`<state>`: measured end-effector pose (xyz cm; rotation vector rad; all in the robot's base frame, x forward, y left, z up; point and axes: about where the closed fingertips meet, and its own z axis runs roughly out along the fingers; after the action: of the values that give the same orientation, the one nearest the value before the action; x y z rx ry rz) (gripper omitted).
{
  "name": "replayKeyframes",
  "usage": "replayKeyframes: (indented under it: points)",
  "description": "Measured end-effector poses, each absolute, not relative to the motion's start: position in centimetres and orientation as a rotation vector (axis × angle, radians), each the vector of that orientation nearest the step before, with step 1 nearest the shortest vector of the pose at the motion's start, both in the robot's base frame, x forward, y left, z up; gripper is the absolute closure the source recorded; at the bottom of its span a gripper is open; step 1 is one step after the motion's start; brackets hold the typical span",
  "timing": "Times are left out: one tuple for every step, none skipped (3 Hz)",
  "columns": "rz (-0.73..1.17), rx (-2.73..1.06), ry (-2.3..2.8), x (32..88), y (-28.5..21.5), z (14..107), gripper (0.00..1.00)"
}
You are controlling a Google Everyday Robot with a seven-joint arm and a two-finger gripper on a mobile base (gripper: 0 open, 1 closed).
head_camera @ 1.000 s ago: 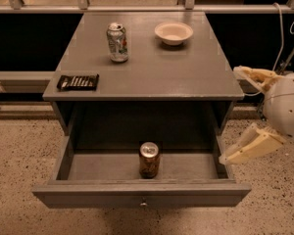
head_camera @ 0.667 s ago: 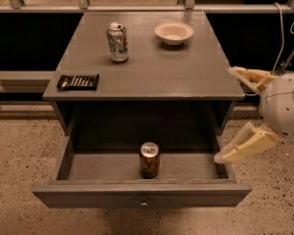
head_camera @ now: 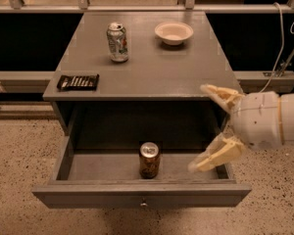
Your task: Pick orange can from top drawer and place on counter
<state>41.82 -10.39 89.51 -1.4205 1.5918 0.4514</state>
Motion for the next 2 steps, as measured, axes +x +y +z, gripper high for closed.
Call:
replayKeyframes:
  points:
    - [0.487,-1.361,1.582,41.8,-9.2,86.0,0.00]
    - [0.487,-1.308,1.547,43.3,-8.5,83.3,0.00]
